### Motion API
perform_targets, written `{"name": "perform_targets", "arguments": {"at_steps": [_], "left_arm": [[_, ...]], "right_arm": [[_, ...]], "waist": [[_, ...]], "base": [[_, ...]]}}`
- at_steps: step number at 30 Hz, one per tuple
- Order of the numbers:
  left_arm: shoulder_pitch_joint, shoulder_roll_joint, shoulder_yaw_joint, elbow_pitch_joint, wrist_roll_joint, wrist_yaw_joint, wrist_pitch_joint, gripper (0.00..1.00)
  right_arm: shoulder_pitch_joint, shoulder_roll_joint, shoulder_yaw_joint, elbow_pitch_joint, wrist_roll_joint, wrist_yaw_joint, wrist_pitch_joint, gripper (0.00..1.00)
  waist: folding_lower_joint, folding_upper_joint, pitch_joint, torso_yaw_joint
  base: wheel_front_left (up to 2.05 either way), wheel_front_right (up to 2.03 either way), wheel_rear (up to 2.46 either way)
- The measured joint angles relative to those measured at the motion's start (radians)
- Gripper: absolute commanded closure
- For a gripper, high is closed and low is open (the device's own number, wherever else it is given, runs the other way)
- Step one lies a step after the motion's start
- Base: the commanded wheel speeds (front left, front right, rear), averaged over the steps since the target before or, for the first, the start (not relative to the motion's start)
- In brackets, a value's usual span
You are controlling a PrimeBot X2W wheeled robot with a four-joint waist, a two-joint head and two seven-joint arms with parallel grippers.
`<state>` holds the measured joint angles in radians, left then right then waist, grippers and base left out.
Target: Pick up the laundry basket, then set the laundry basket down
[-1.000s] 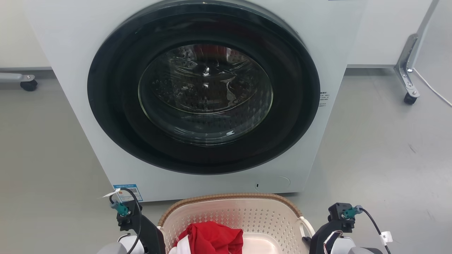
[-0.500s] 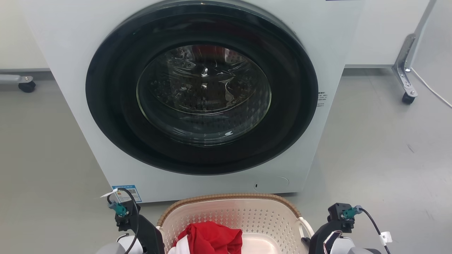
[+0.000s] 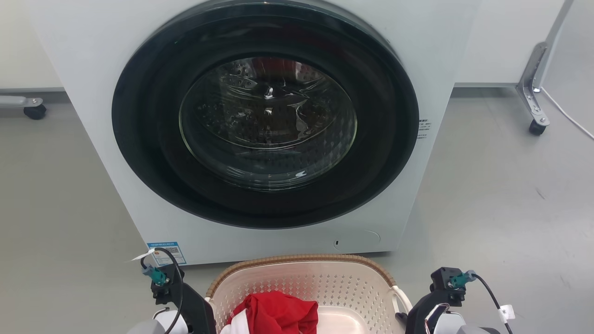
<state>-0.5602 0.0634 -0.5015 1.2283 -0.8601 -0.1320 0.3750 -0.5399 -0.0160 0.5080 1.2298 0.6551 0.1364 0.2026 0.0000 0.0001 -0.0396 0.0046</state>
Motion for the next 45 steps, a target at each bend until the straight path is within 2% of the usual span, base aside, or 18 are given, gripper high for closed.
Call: {"name": "perform_targets", "arguments": {"at_steps": [26,37,45], "left_arm": [[0.000,-0.006,-0.012,0.016,-0.003,0.000,-0.075,1.00],[-0.002,-0.015,-0.013,0.017,-0.001,0.000,-0.152,1.00],[-0.035,-0.016,-0.013,0.009,0.002,0.000,-0.217,1.00]], "right_arm": [[-0.001,-0.001,0.024,0.007,0.030,0.000,-0.030,1.00],[-0.003,-0.001,0.034,0.008,0.028,-0.006,-0.084,1.00],[-0.051,-0.004,0.037,0.006,0.021,-0.015,-0.125,1.00]], "waist": [[0.0001,0.0000,0.022,0.009],[0.0001,0.0000,0.075,0.014],[0.0001,0.0000,0.154,0.018]], "base": [[0.00,0.00,0.00],[0.00,0.00,0.00],[0.00,0.00,0.00]]}}
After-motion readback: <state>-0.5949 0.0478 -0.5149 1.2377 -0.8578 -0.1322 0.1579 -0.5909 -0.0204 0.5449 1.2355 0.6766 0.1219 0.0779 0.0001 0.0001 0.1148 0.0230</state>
